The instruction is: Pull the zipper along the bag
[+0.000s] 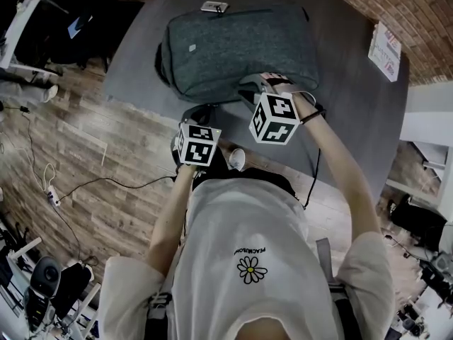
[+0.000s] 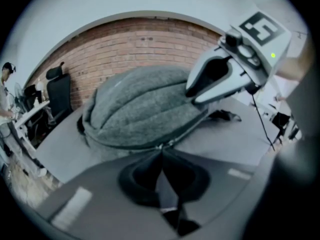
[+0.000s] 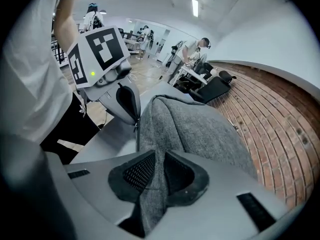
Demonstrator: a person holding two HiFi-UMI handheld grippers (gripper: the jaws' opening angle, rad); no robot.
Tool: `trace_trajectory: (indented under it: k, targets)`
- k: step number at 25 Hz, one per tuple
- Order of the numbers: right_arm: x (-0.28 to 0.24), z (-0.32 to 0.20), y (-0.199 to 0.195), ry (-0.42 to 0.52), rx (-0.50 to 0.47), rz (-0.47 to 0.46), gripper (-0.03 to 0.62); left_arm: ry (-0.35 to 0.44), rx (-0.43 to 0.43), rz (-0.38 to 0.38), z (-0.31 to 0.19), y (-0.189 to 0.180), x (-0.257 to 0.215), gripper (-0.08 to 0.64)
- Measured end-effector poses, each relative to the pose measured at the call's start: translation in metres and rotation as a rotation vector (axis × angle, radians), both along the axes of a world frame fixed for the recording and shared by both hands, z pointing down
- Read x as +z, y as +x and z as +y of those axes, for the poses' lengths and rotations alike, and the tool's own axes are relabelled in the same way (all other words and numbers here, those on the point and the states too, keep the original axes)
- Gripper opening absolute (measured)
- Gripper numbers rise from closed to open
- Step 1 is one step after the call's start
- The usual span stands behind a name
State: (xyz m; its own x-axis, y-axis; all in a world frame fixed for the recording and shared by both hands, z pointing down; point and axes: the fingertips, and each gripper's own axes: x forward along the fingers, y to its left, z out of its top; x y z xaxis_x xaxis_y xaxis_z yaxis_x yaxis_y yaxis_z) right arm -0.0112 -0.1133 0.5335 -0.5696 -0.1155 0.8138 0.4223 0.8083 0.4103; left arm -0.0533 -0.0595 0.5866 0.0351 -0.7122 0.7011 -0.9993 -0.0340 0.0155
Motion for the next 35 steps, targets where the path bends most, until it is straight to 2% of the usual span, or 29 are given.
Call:
trace_trajectory:
  k: [4,6,7,12,16,18,20,23,25,28,29,31,35]
  targets:
    - [-0.012,0.0,0.001,-0.028,0.038,-0.035,0.066,0.036,-0.017,-0.017,0.003,-0.003,-0.008,0.024]
    - [-0.025,-0.004,0.001,-0.016,0.068,-0.067,0.085,0.062,-0.043,-0.01,0.009,-0.01,-0.016,0.113]
    - [-0.034,-0.009,0.001,-0.007,0.089,-0.091,0.094,0.075,-0.06,-0.009,0.013,-0.015,-0.022,0.123]
    - [-0.101,-0.028,0.008,0.024,0.207,-0.304,0.072,0.2,-0.119,-0.059,0.029,-0.049,-0.08,0.138]
    - [-0.169,-0.037,0.022,0.013,0.319,-0.566,0.079,0.404,-0.154,-0.123,0.01,-0.07,-0.159,0.099]
    - [-0.202,-0.038,0.033,-0.003,0.377,-0.705,0.13,0.536,-0.158,-0.159,-0.003,-0.072,-0.207,0.036]
    - [-0.229,-0.036,0.047,-0.015,0.433,-0.83,0.161,0.674,-0.161,-0.179,-0.011,-0.065,-0.255,0.009]
    - [-0.262,-0.035,0.075,-0.006,0.535,-1.028,0.161,0.859,-0.143,-0.208,-0.015,-0.043,-0.312,0.008]
    - [-0.275,-0.035,0.1,-0.01,0.636,-1.16,0.138,0.946,-0.111,-0.229,-0.011,-0.02,-0.334,0.008]
    - [-0.279,-0.035,0.139,-0.025,0.806,-1.322,0.033,1.026,-0.072,-0.199,-0.01,0.014,-0.35,0.008]
    - [-0.278,-0.034,0.148,-0.013,0.85,-1.344,0.002,1.037,-0.063,-0.185,-0.012,0.023,-0.351,0.006]
    - [-0.272,-0.03,0.159,0.01,0.905,-1.347,-0.003,1.037,-0.043,-0.161,-0.015,0.036,-0.351,0.006]
    - [-0.26,-0.018,0.168,0.014,0.947,-1.322,-0.003,1.02,-0.012,-0.142,-0.019,0.054,-0.345,0.006]
